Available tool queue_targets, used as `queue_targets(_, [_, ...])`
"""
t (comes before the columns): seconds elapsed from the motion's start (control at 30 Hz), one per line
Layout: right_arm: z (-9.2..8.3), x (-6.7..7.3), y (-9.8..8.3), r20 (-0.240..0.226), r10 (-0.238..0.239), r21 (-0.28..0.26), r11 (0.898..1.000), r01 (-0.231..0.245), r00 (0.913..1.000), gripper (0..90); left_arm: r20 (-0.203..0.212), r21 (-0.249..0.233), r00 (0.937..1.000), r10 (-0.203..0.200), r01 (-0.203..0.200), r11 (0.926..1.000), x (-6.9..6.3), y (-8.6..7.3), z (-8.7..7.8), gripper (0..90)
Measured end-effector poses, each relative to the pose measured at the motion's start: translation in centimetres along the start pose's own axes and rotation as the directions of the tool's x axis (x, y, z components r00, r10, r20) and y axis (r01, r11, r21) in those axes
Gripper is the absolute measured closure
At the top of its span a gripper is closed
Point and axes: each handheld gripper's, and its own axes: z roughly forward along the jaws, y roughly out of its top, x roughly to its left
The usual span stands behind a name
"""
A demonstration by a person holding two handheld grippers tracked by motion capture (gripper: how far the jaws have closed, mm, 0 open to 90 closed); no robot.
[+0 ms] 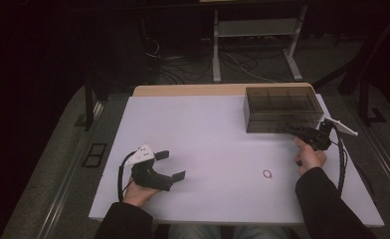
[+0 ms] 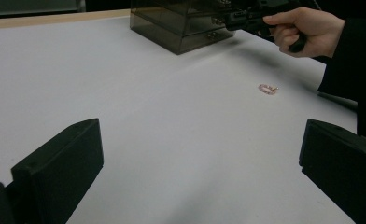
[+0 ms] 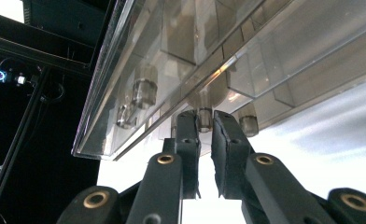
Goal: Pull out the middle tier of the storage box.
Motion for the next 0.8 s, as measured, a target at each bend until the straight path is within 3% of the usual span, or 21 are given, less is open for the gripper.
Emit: queue_targets(0.8, [-1.8, -0.2, -1.6, 0.0, -0.01, 0.001, 1.0, 0.01, 1.0, 80.1, -0.007, -0.001, 1.0, 0.001, -0.001, 1.0, 0.0, 0.0, -0.1, 0.0])
